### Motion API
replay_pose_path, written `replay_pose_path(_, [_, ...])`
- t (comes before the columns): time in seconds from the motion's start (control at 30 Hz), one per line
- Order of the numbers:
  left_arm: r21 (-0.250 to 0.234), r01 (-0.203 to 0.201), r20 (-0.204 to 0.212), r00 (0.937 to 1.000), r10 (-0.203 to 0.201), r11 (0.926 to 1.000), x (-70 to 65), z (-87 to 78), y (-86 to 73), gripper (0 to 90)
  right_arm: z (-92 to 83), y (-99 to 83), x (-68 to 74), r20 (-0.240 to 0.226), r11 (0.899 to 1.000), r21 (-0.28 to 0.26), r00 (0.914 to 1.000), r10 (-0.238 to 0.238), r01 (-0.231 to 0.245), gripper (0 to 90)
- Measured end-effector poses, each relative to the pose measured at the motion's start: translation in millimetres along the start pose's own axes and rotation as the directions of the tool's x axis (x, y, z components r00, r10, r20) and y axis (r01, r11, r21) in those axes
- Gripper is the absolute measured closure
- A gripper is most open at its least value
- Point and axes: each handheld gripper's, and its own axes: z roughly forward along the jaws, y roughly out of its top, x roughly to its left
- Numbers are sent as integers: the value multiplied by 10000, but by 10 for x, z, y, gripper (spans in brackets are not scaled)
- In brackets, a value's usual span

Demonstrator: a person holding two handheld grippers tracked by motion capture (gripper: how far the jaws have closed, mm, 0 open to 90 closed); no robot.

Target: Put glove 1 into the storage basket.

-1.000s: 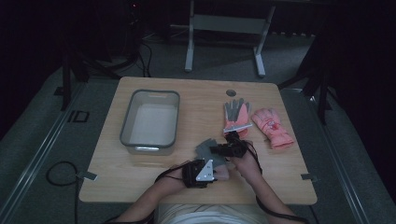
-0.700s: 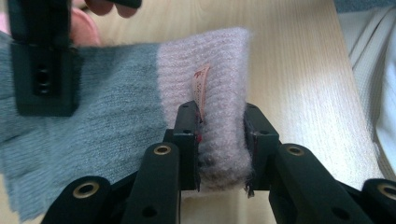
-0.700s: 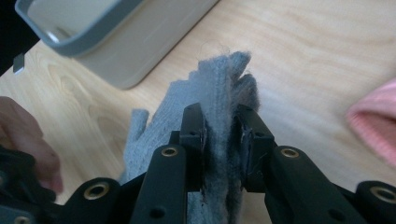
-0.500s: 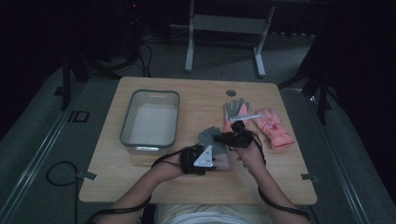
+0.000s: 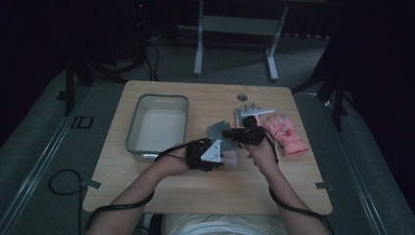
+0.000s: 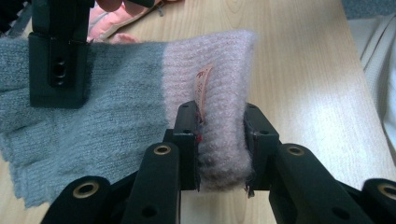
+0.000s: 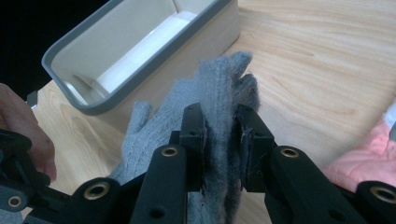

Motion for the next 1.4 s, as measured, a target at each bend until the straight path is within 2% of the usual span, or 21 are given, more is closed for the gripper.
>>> replay_pose_path(0.13, [28, -4, -33, 10000, 4, 10000, 100, -112, 0, 707, 4, 122, 44, 40, 9997, -131, 9998, -182, 182, 748])
replay_pose_path(0.3, [319, -239, -230, 9994, 247, 9992, 237, -273, 10, 707, 30, 309, 114, 64, 9989, -382, 9996, -272, 274, 748])
replay_pose_path(0.43, [456, -213, -206, 9995, 223, 9987, 327, -379, -6, 707, 67, 429, 171, 60, 9977, -531, 9992, -406, 409, 748])
replay_pose_path(0.47, [589, -249, -202, 9995, 261, 9980, 384, -449, -32, 707, 86, 465, 190, 34, 9975, -564, 9991, -427, 428, 748])
replay_pose_path(0.57, [654, -159, -244, 9995, 176, 9977, 435, -526, -80, 706, 169, 585, 265, -59, 9964, -689, 9987, -506, 501, 748])
replay_pose_path(0.83, [912, 46, -532, 9986, 3, 9958, 513, -734, -261, 706, 367, 784, 435, -232, 9938, -747, 9962, -840, 820, 748])
replay_pose_path(0.97, [1395, -49, -585, 9982, 131, 9902, 544, -807, -354, 706, 492, 860, 529, -417, 9938, -766, 9956, -835, 801, 748])
replay_pose_path(1.2, [1716, 321, -447, 9987, -248, 9846, 625, -976, -585, 706, 765, 967, 711, -541, 9919, -726, 9927, -1080, 1039, 749])
replay_pose_path(1.27, [1973, 398, -507, 9983, -304, 9795, 634, -1014, -664, 707, 859, 994, 762, -709, 9923, -683, 9916, -1077, 1029, 749])
replay_pose_path(1.33, [2257, 437, -396, 9986, -357, 9732, 657, -1059, -743, 706, 969, 1015, 812, -835, 9918, -735, 9904, -1106, 1046, 749])
replay_pose_path(1.4, [2396, 621, -355, 9978, -551, 9689, 681, -1097, -838, 706, 1092, 1027, 867, -930, 9913, -741, 9889, -1159, 1092, 749])
